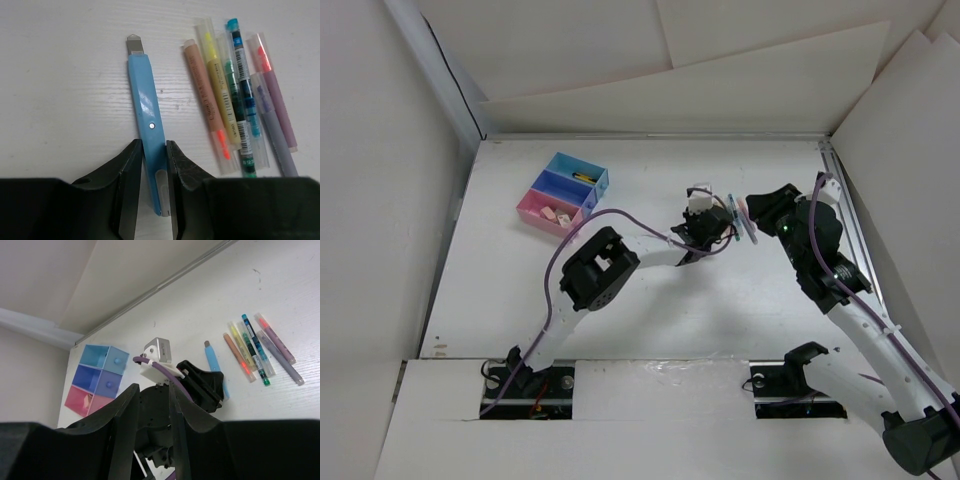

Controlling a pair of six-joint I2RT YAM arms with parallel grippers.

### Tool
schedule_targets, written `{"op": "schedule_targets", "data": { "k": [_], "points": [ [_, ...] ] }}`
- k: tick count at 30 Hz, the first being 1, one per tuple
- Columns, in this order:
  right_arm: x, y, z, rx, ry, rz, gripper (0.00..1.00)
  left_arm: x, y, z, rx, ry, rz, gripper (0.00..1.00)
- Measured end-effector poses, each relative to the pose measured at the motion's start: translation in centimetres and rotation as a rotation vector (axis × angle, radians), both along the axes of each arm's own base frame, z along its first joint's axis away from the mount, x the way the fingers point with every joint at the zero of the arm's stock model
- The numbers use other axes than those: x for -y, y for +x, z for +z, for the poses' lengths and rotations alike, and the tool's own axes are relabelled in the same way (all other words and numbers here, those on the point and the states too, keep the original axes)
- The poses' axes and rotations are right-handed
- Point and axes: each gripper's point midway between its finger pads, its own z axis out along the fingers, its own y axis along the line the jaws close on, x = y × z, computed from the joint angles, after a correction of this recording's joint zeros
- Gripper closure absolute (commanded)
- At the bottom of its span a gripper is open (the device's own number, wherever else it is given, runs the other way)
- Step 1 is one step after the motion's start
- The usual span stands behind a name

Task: Sort the stationery into containers
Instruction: Pick up the stationery from the center of the board.

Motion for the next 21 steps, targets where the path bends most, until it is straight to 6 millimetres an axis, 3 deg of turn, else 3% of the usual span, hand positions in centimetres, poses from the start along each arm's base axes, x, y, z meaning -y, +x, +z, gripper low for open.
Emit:
{"op": "schedule_targets", "data": {
  "k": [3,6,10,12,13,17,21],
  "points": [
    [0.0,0.0,0.0,0.0,0.0,0.0,0.64,-1.3,-0.4,-0.1,0.002,0.027,0.016,0.74],
    [0.0,0.0,0.0,0.0,0.0,0.0,0.64,-2.3,-0.7,0.0,0.003,0.059,0.022,0.58],
    [0.0,0.0,0.0,0.0,0.0,0.0,0.64,-2.5,-0.8,0.0,0.004,0.076,0.015,0.57],
    [0.0,0.0,0.0,0.0,0.0,0.0,0.64,-2.5,-0.8,0.0,0.004,0.086,0.011,0.62],
    [0.0,0.0,0.0,0.0,0.0,0.0,0.64,-2.6,-0.8,0.0,0.003,0.095,0.009,0.72],
    [0.0,0.0,0.0,0.0,0.0,0.0,0.64,-3.0,-0.9,-0.2,-0.004,0.123,0.004,0.92],
    [0.0,-0.1,0.1,0.003,0.001,0.0,0.64,-3.3,-0.8,-0.2,-0.006,0.128,0.008,0.97]
  ]
}}
